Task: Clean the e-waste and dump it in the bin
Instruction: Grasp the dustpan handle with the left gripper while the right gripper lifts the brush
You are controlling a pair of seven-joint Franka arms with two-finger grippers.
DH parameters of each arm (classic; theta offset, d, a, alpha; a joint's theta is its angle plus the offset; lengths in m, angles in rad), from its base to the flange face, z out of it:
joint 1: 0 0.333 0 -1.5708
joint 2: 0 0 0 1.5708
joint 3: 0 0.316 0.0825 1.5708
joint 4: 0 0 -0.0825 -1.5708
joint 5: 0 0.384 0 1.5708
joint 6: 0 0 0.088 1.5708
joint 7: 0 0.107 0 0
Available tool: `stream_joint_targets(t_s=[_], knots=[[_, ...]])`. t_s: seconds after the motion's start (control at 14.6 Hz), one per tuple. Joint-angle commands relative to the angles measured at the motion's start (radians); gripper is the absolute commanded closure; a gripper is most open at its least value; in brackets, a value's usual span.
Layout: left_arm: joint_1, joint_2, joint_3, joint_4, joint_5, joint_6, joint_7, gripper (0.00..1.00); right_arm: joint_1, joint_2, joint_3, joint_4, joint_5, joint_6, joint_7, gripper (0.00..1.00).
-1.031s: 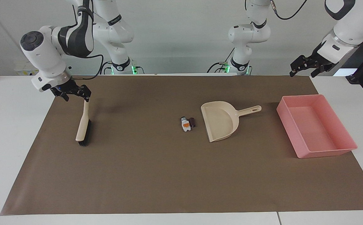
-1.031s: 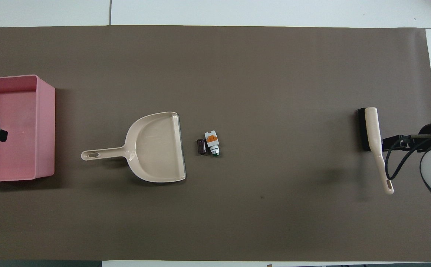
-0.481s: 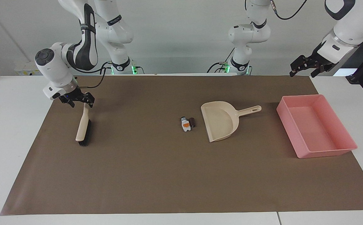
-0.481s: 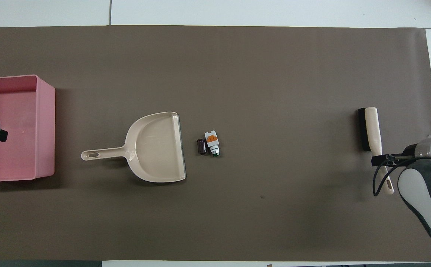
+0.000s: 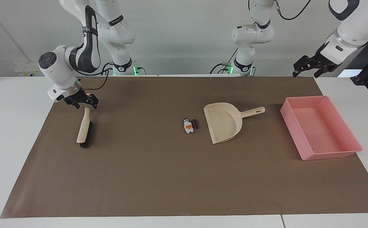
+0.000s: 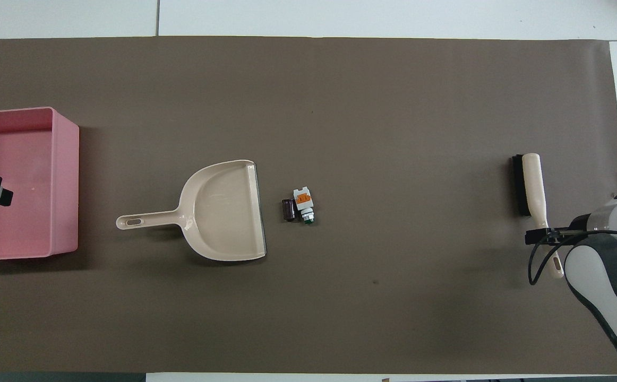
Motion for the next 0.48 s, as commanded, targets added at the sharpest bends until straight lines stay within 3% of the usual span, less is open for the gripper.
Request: stream_joint_targets(t_s=[0.0, 0.14, 0.41], knots=[[-0.001, -0.022, -0.012, -0.021, 0.019, 0.027, 0.007, 0.00, -0.021, -0.017, 0.008, -0.020, 0.023, 0.019, -0.056, 0.25], [-0.001, -0.037, -0.012, -0.053, 0.019, 0.096, 0.116, 0.00, -0.021, -0.017, 0.008, -0.020, 0.023, 0.019, -0.057, 0.36], [-0.020, -0.086, -0.017, -0.145, 0.019, 0.147, 0.418, 0.00, -0.021, -0.017, 0.008, -0.020, 0.023, 0.019, -0.060, 0.43]])
